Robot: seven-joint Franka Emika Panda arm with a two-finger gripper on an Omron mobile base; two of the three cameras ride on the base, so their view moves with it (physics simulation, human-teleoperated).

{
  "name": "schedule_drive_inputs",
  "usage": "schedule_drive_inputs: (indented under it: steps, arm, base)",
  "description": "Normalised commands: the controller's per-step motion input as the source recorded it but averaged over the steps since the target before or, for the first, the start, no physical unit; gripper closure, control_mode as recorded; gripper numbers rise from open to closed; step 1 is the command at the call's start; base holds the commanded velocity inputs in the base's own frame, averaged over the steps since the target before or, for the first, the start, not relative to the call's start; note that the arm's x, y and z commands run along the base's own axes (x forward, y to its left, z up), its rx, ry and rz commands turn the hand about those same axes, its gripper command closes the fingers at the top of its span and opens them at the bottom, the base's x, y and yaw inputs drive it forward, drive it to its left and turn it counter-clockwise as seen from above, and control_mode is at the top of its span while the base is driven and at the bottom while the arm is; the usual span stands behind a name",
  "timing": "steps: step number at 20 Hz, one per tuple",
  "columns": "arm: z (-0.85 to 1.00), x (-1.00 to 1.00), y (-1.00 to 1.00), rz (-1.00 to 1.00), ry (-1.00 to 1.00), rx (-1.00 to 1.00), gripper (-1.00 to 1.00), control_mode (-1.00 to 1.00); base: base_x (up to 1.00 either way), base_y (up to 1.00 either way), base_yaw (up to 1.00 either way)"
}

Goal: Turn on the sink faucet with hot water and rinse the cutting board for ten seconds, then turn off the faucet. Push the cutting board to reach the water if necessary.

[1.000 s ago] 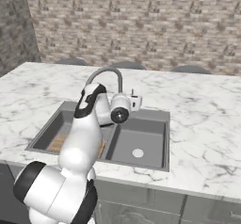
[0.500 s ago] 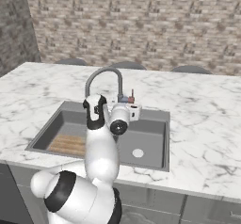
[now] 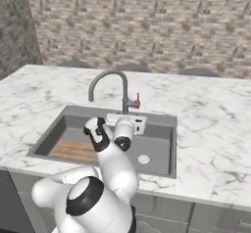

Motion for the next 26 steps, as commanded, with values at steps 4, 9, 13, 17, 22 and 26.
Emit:
schedule_drive_inputs:
  steps: [4, 9, 13, 17, 22, 26]
  arm:
    - [-0.15, 0.07, -0.14, 0.00, 0.00, 0.00, -1.00, -1.00]
    - [-0.12, 0.06, -0.22, 0.00, 0.00, 0.00, -1.00, -1.00]
    - [-0.07, 0.07, -0.20, 0.00, 0.00, 0.00, -1.00, -1.00]
    - [-0.07, 0.10, -0.18, 0.00, 0.00, 0.00, -1.00, -1.00]
    - [-0.10, 0.12, -0.10, 0.00, 0.00, 0.00, -1.00, -1.00]
    - [-0.09, 0.10, -0.02, 0.00, 0.00, 0.00, -1.00, -1.00]
  base:
    - [0.00, 0.00, 0.00]
    - [0.00, 0.00, 0.00]
    - [0.00, 0.00, 0.00]
    - [0.00, 0.00, 0.00]
    - [0.00, 0.00, 0.00]
    - [0.00, 0.00, 0.00]
